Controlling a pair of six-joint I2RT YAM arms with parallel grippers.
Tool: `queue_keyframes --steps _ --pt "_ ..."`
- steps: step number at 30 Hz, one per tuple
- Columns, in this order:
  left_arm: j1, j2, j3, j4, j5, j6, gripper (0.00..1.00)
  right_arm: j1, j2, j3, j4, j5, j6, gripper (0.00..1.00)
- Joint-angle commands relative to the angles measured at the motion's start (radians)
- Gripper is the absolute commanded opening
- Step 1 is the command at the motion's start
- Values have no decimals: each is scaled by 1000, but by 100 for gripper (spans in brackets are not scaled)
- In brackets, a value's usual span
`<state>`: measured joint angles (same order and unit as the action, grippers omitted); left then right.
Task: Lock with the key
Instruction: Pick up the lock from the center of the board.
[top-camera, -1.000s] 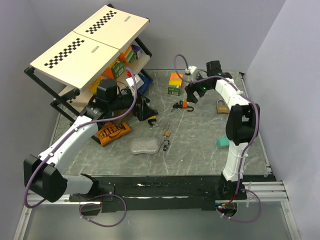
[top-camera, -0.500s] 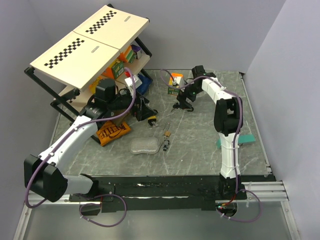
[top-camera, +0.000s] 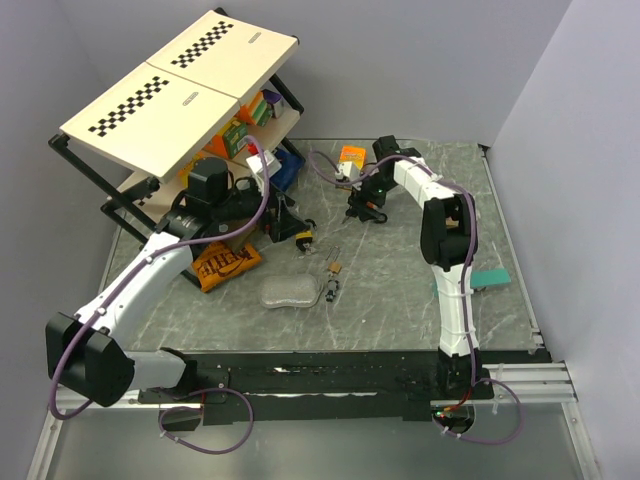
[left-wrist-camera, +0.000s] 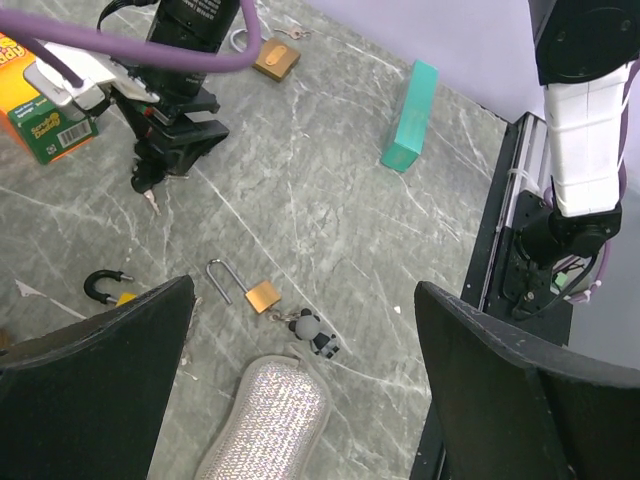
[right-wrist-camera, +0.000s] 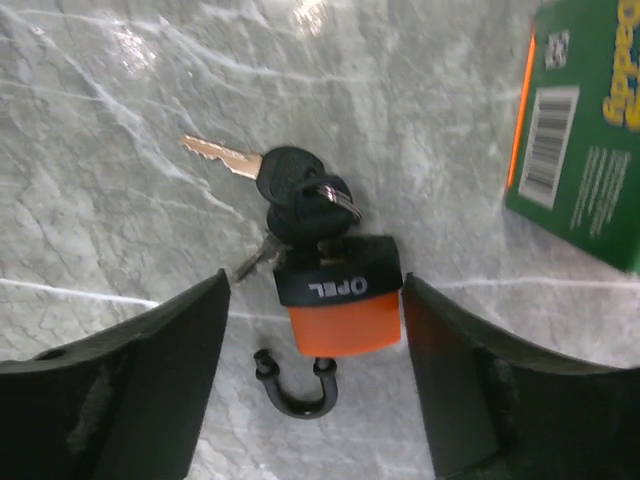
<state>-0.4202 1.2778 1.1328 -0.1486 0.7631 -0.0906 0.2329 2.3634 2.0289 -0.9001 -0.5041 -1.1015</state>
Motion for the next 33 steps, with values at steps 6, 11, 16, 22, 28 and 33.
queue_keyframes --steps 6,11,16,22,28,33 --pt "17 -35 -13 49 22 -17 96 8 -36 -15 16 19 -12 42" --pt "17 -26 -24 92 39 -46 98 -3 -166 -125 41 -19 31 29" --pt "17 -26 -34 113 33 -55 99 -14 -260 -134 46 -97 218 10" --pt "-2 -44 -97 204 -34 -123 96 -63 -329 -159 90 -215 584 0" --pt "-63 -40 -154 274 -152 -175 93 -136 -462 -358 234 -341 978 0" --pt "-129 11 -189 340 -255 -253 87 -138 -648 -576 391 -312 1262 0"
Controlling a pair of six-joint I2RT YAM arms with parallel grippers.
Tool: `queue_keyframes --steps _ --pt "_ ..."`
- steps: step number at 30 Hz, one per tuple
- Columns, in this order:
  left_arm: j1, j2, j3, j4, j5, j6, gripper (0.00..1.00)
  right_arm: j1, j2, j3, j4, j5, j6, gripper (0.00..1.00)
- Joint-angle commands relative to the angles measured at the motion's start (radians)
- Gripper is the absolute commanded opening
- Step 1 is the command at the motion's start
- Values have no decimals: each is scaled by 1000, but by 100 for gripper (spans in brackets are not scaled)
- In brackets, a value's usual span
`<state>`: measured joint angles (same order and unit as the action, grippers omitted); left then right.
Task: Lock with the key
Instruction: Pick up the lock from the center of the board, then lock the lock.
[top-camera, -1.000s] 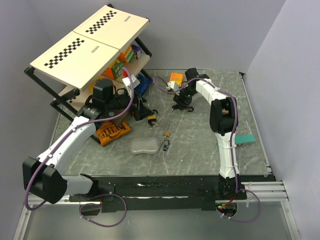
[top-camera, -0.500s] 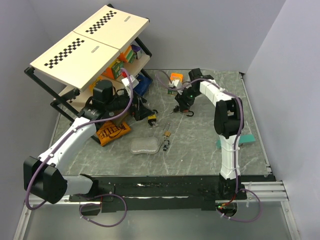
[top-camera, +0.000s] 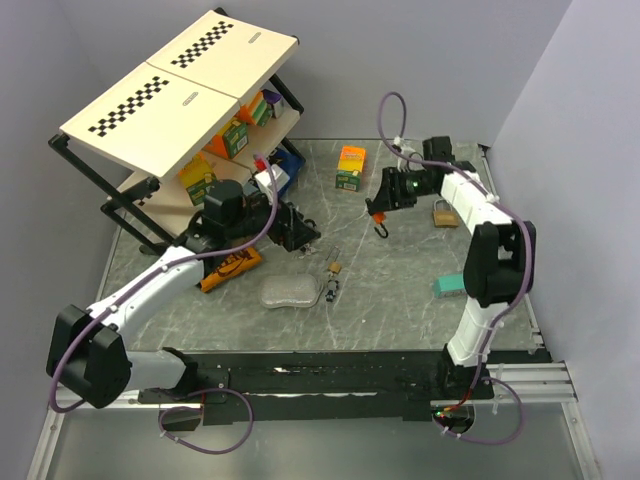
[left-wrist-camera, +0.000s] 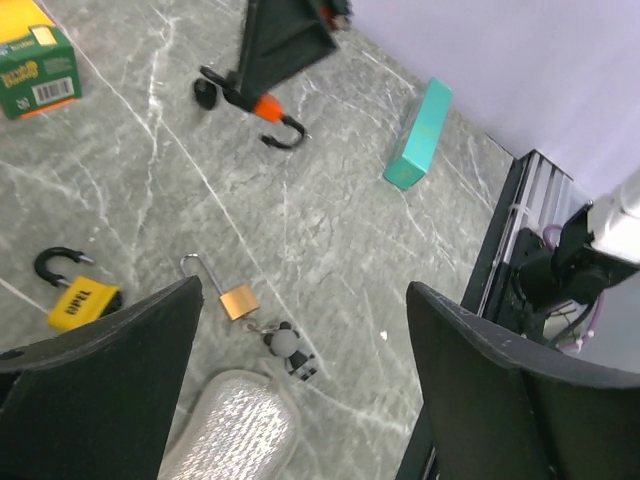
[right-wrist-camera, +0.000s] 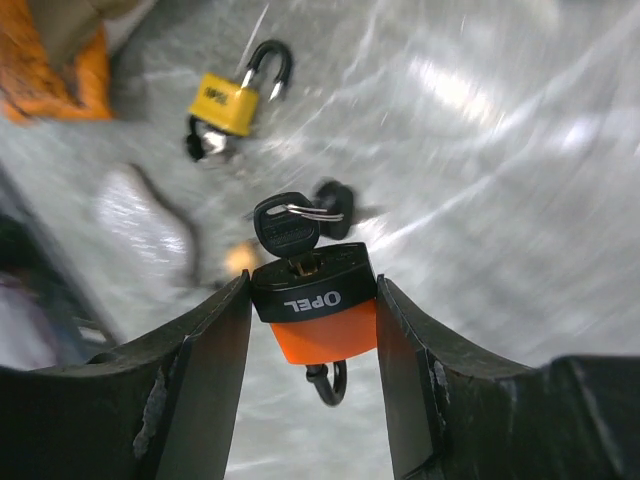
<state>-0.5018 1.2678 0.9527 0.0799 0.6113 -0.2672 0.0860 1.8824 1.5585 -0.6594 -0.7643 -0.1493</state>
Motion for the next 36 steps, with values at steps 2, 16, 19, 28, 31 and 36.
queue_keyframes --steps 2,16,19,28,31,36 --pt "-101 42 7 123 -194 -86 85 8 -216 -162 219 -33 438 0" --pt "-310 255 167 63 -498 -170 87 70 -399 -244 176 390 939 0" --pt "-328 295 202 49 -538 -211 82 96 -394 -216 149 430 958 0" --pt "-386 406 299 47 -646 -210 73 130 -378 -181 133 464 999 0" --pt "-397 429 328 50 -677 -199 68 135 -374 -181 138 456 1008 0" --pt "-403 485 386 15 -737 -188 53 147 -367 -173 133 445 1021 0"
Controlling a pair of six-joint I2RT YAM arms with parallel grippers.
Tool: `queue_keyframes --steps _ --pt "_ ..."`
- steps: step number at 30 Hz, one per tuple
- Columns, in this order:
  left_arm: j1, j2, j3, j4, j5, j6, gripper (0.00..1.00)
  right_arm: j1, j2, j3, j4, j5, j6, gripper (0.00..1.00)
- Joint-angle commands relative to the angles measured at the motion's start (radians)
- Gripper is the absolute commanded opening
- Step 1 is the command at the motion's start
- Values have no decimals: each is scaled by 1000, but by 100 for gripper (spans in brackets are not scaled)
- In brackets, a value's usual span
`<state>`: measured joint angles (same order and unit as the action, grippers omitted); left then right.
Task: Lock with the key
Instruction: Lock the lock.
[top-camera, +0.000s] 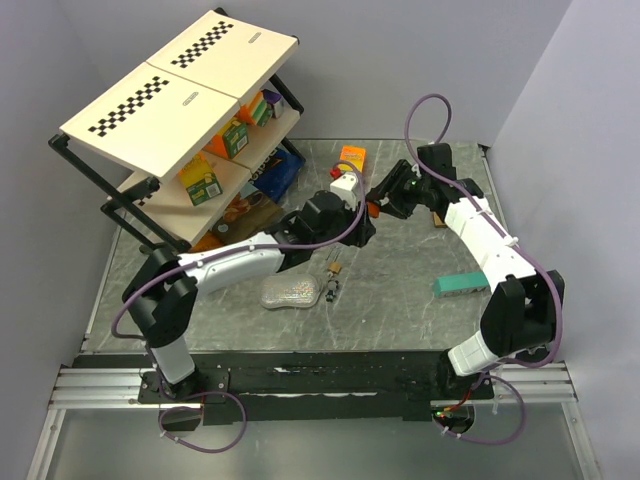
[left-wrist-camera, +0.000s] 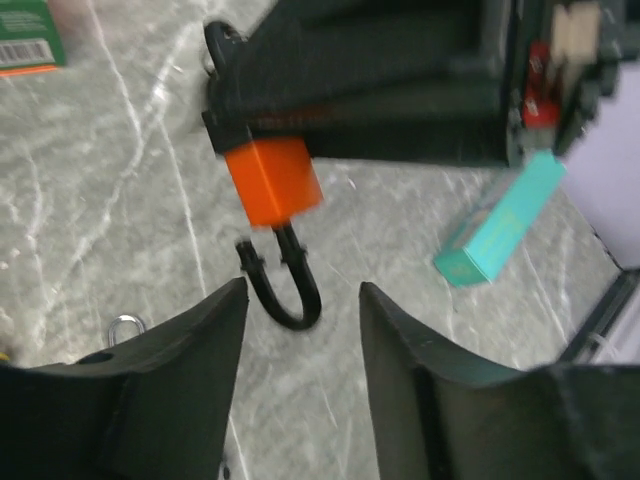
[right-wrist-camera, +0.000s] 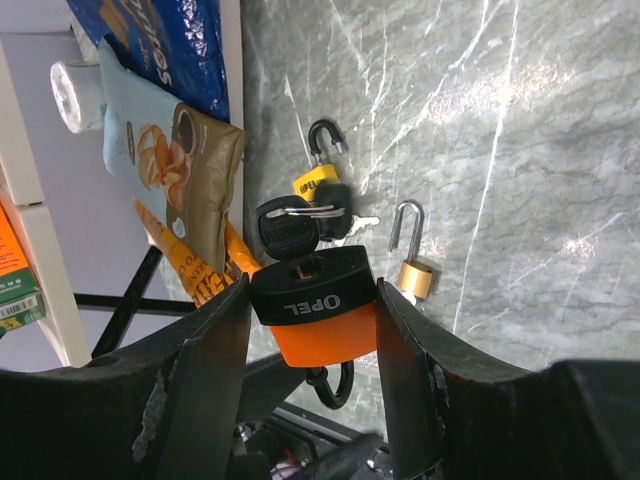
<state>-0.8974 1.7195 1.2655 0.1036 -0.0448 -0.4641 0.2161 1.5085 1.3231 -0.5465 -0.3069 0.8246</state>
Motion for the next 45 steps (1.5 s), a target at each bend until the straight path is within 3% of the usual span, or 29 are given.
queue_keyframes --steps 1,10,14,15,17,18,20,21,22,28,31,39,41,45 --pt "-8 40 80 -15 -89 10 51 19 9 64 17 -12 47 0" --pt "-8 87 118 -34 -79 15 30 19 25 80 22 -17 53 0" --pt "-8 88 124 -41 -76 2 1 17 19 70 37 -43 61 0" --pt "-8 78 114 -30 -64 2 1 16 19 64 48 -78 51 0" --pt "-8 39 92 16 -12 18 1 -3 10 42 69 -119 44 22" --pt "-8 22 68 28 6 25 1 -12 6 38 91 -138 36 51" --pt "0 -29 40 59 64 41 1 -46 -4 36 105 -204 12 73" --pt "6 -44 13 67 88 42 1 -58 -10 34 123 -228 -14 92" --pt "14 -75 -1 71 153 44 1 -78 -19 24 144 -297 -33 99" --pt "98 -178 -103 77 417 108 1 -210 -89 -16 230 -519 -228 99" --pt "137 -214 -100 3 574 242 1 -271 -137 -22 217 -678 -407 99" --pt "157 -256 -11 -310 890 623 1 -287 -304 -27 -197 -905 -1364 99" --pt "156 -261 5 -361 915 673 1 -273 -324 -18 -350 -916 -1573 99" --pt "135 -268 9 -413 925 731 1 -190 -311 22 -568 -910 -1818 99"
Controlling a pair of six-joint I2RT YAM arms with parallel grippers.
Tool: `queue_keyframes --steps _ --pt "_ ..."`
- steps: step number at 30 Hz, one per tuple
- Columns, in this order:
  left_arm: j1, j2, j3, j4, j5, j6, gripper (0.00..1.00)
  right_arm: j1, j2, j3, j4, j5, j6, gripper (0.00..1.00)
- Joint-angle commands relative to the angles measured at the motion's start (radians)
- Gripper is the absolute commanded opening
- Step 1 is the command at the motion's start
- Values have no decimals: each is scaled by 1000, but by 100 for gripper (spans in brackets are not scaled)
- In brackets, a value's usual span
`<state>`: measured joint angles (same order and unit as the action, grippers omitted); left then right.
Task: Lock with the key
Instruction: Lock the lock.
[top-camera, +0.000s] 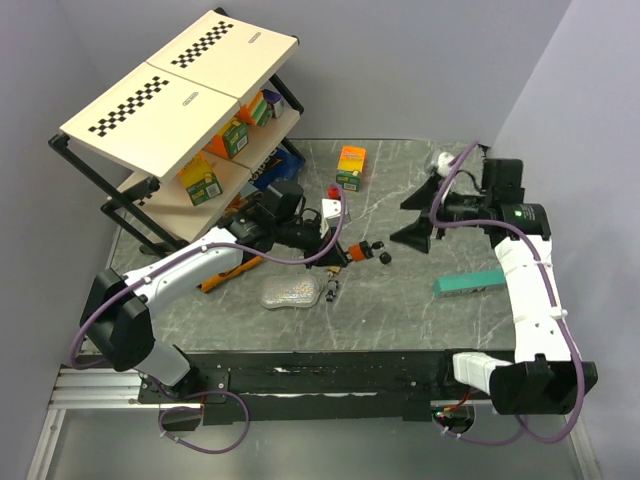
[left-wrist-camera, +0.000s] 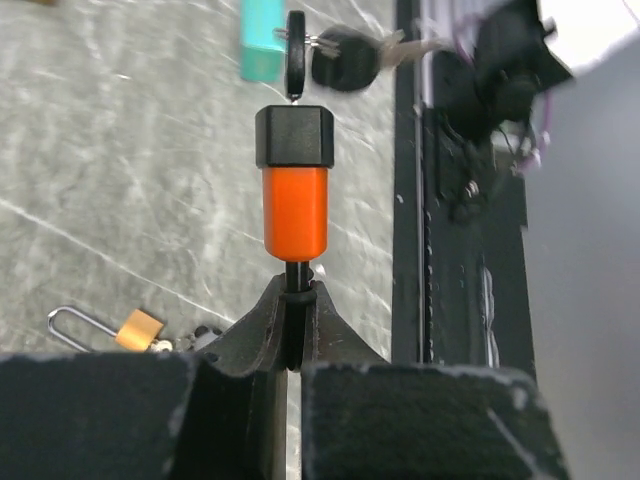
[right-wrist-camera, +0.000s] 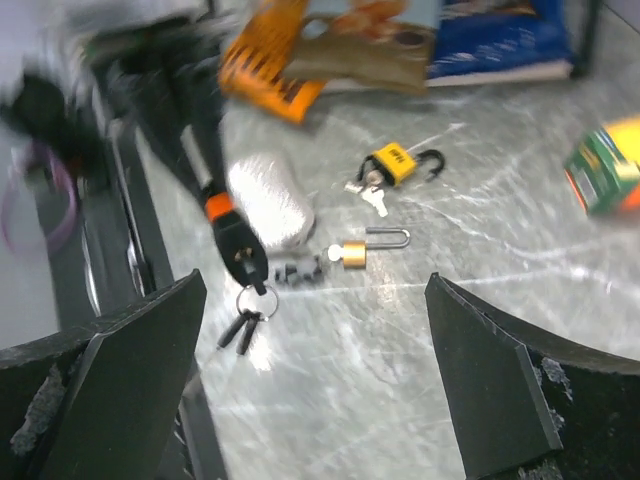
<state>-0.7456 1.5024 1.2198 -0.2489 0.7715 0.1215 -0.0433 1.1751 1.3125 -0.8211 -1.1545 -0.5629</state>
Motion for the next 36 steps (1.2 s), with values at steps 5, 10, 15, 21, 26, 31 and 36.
queue_keyframes --steps 5,10,15,21,26,31,36 --pt "-49 -73 44 -43 106 148 1 198 -6 -18 -282 -30 -431 99" --pt "-67 -85 40 -38 103 173 1 282 -31 -76 -240 13 -454 90" --pt "-74 -88 41 -43 98 167 1 321 -19 -88 -270 44 -493 80" --pt "-77 -93 40 -33 88 147 1 364 -20 -90 -243 96 -508 64" --pt "-81 -90 43 -33 78 138 1 402 -20 -88 -231 121 -502 56" --pt "-83 -90 49 -41 58 141 1 422 -25 -94 -219 141 -497 40" --pt "-83 -103 44 -43 45 144 6 422 -12 -90 -219 151 -461 0"
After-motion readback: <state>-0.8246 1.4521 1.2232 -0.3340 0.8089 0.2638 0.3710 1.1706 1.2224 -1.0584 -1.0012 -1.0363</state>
